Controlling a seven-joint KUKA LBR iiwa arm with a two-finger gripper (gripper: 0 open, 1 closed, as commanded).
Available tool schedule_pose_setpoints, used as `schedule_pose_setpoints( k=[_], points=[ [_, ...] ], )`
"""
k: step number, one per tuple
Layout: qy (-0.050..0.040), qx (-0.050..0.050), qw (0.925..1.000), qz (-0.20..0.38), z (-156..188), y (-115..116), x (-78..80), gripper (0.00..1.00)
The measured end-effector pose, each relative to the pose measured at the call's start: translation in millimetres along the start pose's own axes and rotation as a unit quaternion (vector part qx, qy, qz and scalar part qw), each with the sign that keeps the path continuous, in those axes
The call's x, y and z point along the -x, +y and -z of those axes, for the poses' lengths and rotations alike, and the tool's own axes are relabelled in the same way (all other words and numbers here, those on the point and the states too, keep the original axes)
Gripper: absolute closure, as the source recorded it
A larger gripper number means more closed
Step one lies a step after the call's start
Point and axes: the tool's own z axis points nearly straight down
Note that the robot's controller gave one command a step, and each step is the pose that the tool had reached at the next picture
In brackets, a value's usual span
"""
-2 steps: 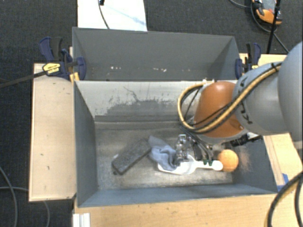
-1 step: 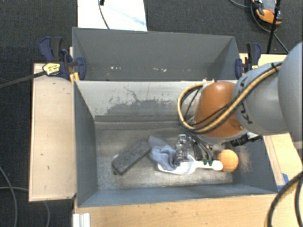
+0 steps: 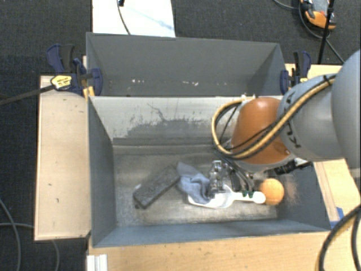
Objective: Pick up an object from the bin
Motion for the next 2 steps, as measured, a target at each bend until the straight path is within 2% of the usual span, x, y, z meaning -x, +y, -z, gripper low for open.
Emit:
schedule_pose_setpoints(
  k=[2],
  points=[
    [0.0000, 0.000, 1.0000, 0.001, 0.0, 0.0, 0.0, 1.00]
  ],
)
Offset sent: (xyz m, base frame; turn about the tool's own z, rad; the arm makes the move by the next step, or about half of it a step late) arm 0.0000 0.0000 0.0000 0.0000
